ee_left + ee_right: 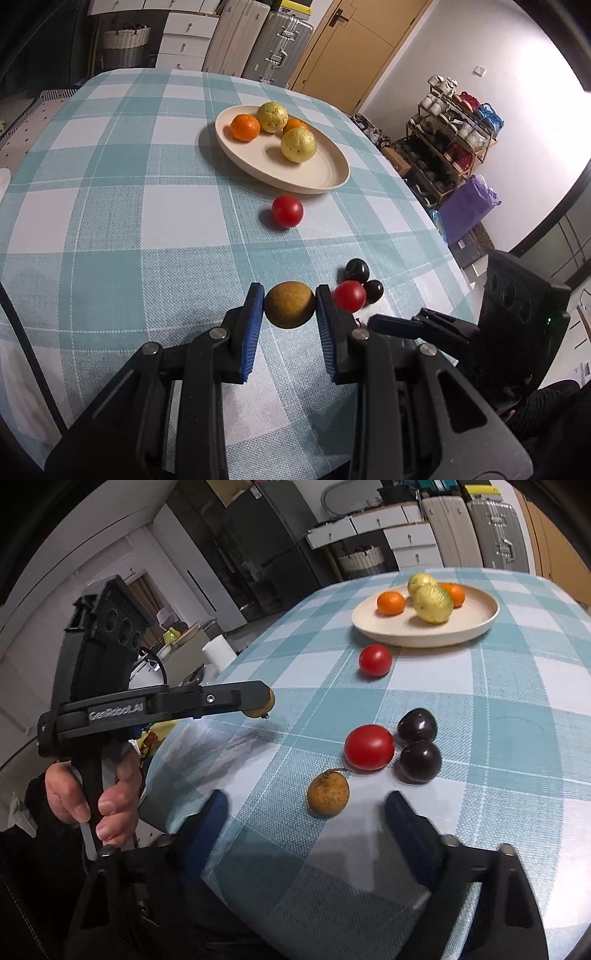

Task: Organize fruits
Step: 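Lift the kiwi with the left tool while the right tool grasps the small brown pear, then carry both fruits onto the cream plate and open both tools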

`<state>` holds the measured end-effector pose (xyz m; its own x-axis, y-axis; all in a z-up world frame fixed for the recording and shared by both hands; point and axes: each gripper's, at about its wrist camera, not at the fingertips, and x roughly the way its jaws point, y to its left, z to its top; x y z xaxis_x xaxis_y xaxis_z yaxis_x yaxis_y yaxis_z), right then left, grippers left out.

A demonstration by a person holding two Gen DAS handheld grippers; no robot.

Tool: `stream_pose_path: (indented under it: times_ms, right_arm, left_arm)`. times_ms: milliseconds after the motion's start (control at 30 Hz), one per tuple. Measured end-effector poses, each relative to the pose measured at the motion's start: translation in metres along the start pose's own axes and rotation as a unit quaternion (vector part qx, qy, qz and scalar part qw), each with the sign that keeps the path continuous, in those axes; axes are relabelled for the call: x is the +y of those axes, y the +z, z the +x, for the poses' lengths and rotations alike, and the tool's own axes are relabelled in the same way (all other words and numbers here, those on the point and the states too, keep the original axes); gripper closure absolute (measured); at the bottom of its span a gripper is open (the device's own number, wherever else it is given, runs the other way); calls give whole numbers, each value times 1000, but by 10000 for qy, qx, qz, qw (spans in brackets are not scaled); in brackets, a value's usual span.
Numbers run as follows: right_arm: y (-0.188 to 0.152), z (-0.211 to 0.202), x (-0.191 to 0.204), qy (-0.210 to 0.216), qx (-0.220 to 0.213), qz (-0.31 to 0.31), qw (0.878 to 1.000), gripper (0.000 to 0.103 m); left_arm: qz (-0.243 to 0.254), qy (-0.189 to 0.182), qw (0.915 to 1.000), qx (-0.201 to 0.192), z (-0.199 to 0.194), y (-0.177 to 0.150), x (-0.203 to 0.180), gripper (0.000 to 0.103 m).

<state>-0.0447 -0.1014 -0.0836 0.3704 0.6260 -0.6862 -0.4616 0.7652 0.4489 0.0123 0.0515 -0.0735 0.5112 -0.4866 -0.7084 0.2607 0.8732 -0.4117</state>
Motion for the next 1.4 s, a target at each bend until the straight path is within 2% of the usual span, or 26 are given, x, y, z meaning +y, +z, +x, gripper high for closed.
stream_pose_path:
  times_ms: [67,133,233,367,400,567,700,900,1100,1400]
  right_arm:
    - [2,2,2,21,16,-21,10000,24]
    - [2,5,4,-106,40,-83,9999,33]
    - [3,8,4,-224,49,-145,9996,48]
    - [3,10,4,-527,71,-314,9981,75]
    - [2,10,4,-548,62,-334,9979,77]
    - [2,7,4,-498,18,-331,9982,77]
    - [6,-12,10,-352,-388,-463,9976,77]
    - [25,-32,8,-236,-740,-451,9960,77]
    - [51,-44,-10,-272,-1025,-365,9937,77]
    - [98,-44,-42,-501,-1270,-311,9902,77]
  left_arm:
    - [-7,-3,10000,8,1,-1,0,77]
    - [-37,20,10000,-2,1,-1,1,77]
    - [-96,30,9999,-9,1,-1,2,77]
    - [-107,30,9999,10,1,0,3,77]
    - [-99,20,9999,8,1,0,2,77]
    - [-82,65,9999,-21,2,1,-2,77]
    - [-281,47,9996,-80,1,4,-2,77]
    - [-384,117,9988,-294,-2,24,0,77]
    - [-378,106,9985,-393,8,60,-1,77]
    - [-374,268,9976,-509,44,129,-7,77]
